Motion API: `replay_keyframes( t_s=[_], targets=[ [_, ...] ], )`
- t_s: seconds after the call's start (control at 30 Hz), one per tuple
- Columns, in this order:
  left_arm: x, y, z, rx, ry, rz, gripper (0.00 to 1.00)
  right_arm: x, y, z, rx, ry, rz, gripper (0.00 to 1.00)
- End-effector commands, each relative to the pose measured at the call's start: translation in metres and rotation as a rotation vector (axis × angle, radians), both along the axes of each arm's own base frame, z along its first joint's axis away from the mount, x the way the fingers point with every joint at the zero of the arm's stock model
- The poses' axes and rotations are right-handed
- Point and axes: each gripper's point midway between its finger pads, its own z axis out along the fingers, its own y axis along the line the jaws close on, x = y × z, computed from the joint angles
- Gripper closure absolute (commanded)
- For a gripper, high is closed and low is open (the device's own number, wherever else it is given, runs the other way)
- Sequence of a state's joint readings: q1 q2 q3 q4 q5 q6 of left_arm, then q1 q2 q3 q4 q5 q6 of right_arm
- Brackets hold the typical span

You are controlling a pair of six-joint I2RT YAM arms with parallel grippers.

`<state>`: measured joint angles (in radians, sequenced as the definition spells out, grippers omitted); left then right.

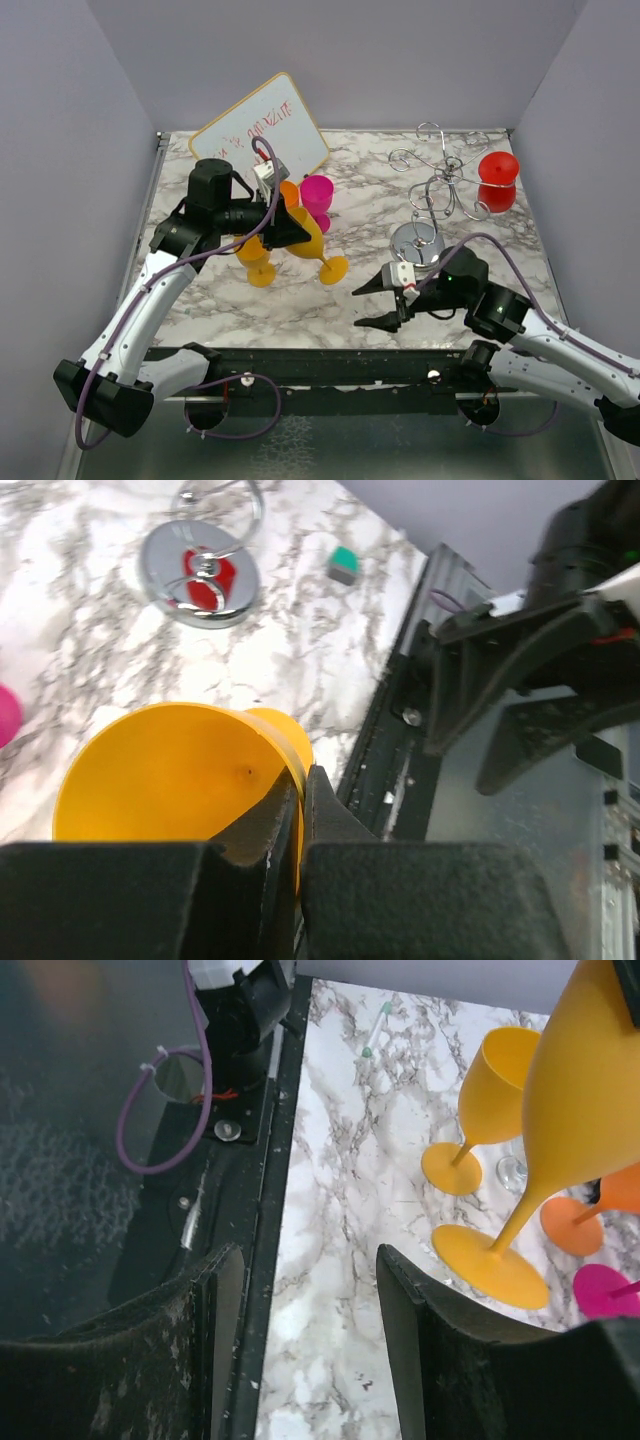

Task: Take the wine glass off the wine glass rack
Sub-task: Place the wine glass at the center of the board.

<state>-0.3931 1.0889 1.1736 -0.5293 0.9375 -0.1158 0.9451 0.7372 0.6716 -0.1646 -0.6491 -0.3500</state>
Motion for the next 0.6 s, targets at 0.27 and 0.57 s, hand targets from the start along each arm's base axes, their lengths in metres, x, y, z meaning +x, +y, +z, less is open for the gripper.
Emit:
replay_keyframes(
  t_s=[0.27,0.57],
  targets=[
    [0.04,0.022,-0.039,0.204,-0.033,0.342,1.0,-0.007,-0.008,0.013,0.011,0.444,-0.19,0.24],
    [0.04,0.017,-0.064,0.302,-0.059,0.407,1.0,0.01,-0.029,0.001,-0.044,0.696,-0.487,0.0]
  ],
)
